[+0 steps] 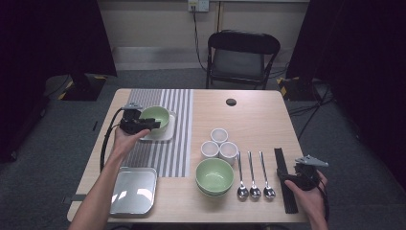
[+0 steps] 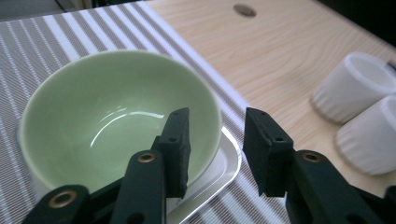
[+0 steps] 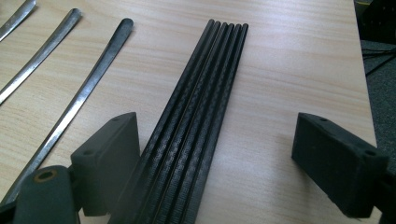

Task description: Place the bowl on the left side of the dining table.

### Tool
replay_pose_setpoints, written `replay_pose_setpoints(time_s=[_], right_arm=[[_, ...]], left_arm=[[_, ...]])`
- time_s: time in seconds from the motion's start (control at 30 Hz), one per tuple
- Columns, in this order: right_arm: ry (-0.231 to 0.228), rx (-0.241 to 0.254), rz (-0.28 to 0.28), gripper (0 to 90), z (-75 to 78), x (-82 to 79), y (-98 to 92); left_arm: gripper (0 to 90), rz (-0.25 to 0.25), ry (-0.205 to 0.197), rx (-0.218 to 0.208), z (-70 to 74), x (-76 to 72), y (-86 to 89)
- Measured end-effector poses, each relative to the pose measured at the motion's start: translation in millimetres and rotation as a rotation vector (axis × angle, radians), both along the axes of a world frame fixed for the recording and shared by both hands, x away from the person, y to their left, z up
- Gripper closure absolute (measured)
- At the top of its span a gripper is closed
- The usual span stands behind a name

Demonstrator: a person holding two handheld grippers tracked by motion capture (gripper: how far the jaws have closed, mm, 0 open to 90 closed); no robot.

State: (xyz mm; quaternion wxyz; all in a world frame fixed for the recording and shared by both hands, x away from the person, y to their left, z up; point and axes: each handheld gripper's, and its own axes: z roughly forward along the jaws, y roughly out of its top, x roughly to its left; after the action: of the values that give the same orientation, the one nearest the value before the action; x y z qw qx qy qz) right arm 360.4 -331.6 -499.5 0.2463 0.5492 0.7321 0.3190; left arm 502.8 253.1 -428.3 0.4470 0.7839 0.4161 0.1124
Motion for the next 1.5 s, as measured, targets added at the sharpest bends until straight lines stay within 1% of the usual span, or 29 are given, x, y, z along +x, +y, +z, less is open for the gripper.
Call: replay_pose_setpoints(time_s=[0.03, 0.07, 0.1, 0.13, 0.2, 0.33, 0.37, 0.4, 0.47, 0.5, 0.57, 0.73, 0.83, 0.93, 0.97, 1.0, 1.03, 1.07, 1.1, 1.13, 1.17, 1.2, 1.23, 1.3, 1.37, 1.4, 1.43, 1.47, 1.5], right_arm=[[0.000, 0.000, 0.000, 14.3, 0.0, 0.0, 0.0], [0.000, 0.000, 0.000, 14.2, 0.0, 0.0, 0.0], [0.000, 0.000, 0.000, 14.3, 0.0, 0.0, 0.0], [0.000, 0.000, 0.000, 14.3, 0.0, 0.0, 0.0], [0.000, 0.000, 0.000, 14.3, 0.0, 0.0, 0.0], [0.000, 0.000, 0.000, 14.3, 0.0, 0.0, 0.0], [0.000, 0.000, 0.000, 14.3, 0.0, 0.0, 0.0], [0.000, 0.000, 0.000, 14.3, 0.0, 0.0, 0.0], [0.000, 0.000, 0.000, 14.3, 0.0, 0.0, 0.0], [0.000, 0.000, 0.000, 14.3, 0.0, 0.0, 0.0], [0.000, 0.000, 0.000, 14.3, 0.0, 0.0, 0.0], [0.000, 0.000, 0.000, 14.3, 0.0, 0.0, 0.0], [0.000, 0.000, 0.000, 14.3, 0.0, 0.0, 0.0], [0.000, 0.000, 0.000, 14.3, 0.0, 0.0, 0.0], [0.000, 0.000, 0.000, 14.3, 0.0, 0.0, 0.0], [0.000, 0.000, 0.000, 14.3, 0.0, 0.0, 0.0], [0.000, 0.000, 0.000, 14.3, 0.0, 0.0, 0.0], [0.000, 0.000, 0.000, 14.3, 0.0, 0.0, 0.0], [0.000, 0.000, 0.000, 14.3, 0.0, 0.0, 0.0], [0.000, 0.000, 0.000, 14.3, 0.0, 0.0, 0.0], [0.000, 0.000, 0.000, 14.3, 0.0, 0.0, 0.0], [0.000, 0.000, 0.000, 14.3, 0.0, 0.0, 0.0], [0.000, 0.000, 0.000, 14.3, 0.0, 0.0, 0.0], [0.000, 0.000, 0.000, 14.3, 0.0, 0.0, 0.0], [0.000, 0.000, 0.000, 14.3, 0.0, 0.0, 0.0], [0.000, 0.000, 0.000, 14.3, 0.0, 0.0, 0.0], [0.000, 0.000, 0.000, 14.3, 0.0, 0.0, 0.0], [0.000, 0.000, 0.000, 14.3, 0.0, -0.1, 0.0], [0.000, 0.000, -0.001, 14.3, 0.0, -0.1, 0.1]], left_arm=[[61.5, 0.003, 0.004, -0.005, -2.1, 0.0, 0.2], [61.3, 0.006, 0.004, 0.003, -4.2, 0.3, 0.5], [62.4, 0.008, 0.015, 0.007, -6.5, 1.0, -0.1], [63.8, 0.001, 0.016, 0.019, -8.0, 1.7, -0.5], [65.9, -0.004, 0.017, 0.020, -9.1, 1.7, -1.5], [74.3, -0.005, 0.019, 0.024, -12.1, 4.4, -3.3], [77.6, -0.014, 0.022, 0.023, -15.2, 5.5, -5.5], [77.9, -0.014, 0.022, 0.023, -15.2, 5.5, -5.5], [79.3, -0.017, 0.024, 0.019, -16.4, 7.0, -6.8], [81.0, -0.017, 0.011, 0.013, -16.4, 7.7, -9.4], [83.4, -0.017, 0.011, 0.001, -16.4, 8.6, -11.5], [84.6, -0.009, 0.011, -0.024, -17.9, 11.3, -12.9], [85.0, -0.012, 0.008, -0.020, -17.7, 12.5, -13.6], [86.3, -0.017, 0.004, -0.010, -14.3, 15.1, -15.8], [90.0, -0.017, -0.003, -0.030, -11.5, 16.8, -16.8], [90.0, -0.014, 0.003, -0.028, -10.7, 17.7, -17.0], [90.0, -0.023, 0.006, -0.038, -11.1, 18.4, -17.2], [83.6, -0.023, 0.006, -0.038, -11.1, 18.4, -17.2], [74.9, -0.007, 0.026, -0.025, -11.3, 18.0, -16.7], [75.0, -0.007, 0.026, -0.025, -11.3, 18.0, -16.7], [75.0, -0.001, 0.029, -0.031, -10.1, 15.3, -11.5], [73.1, 0.004, 0.023, -0.043, -8.3, 13.6, -8.1], [70.5, 0.014, 0.006, -0.045, -6.3, 11.1, -4.3], [63.8, 0.042, -0.009, -0.053, -1.9, 6.3, 4.6], [59.8, 0.071, -0.025, -0.057, 0.9, 1.4, 14.2], [56.7, 0.081, -0.023, -0.065, 1.0, -0.1, 19.9], [53.4, 0.091, -0.011, -0.066, 0.8, -0.8, 25.0], [48.7, 0.093, -0.003, -0.063, 0.4, -1.5, 29.3], [44.9, 0.104, -0.005, -0.053, 0.2, -2.4, 33.3]])
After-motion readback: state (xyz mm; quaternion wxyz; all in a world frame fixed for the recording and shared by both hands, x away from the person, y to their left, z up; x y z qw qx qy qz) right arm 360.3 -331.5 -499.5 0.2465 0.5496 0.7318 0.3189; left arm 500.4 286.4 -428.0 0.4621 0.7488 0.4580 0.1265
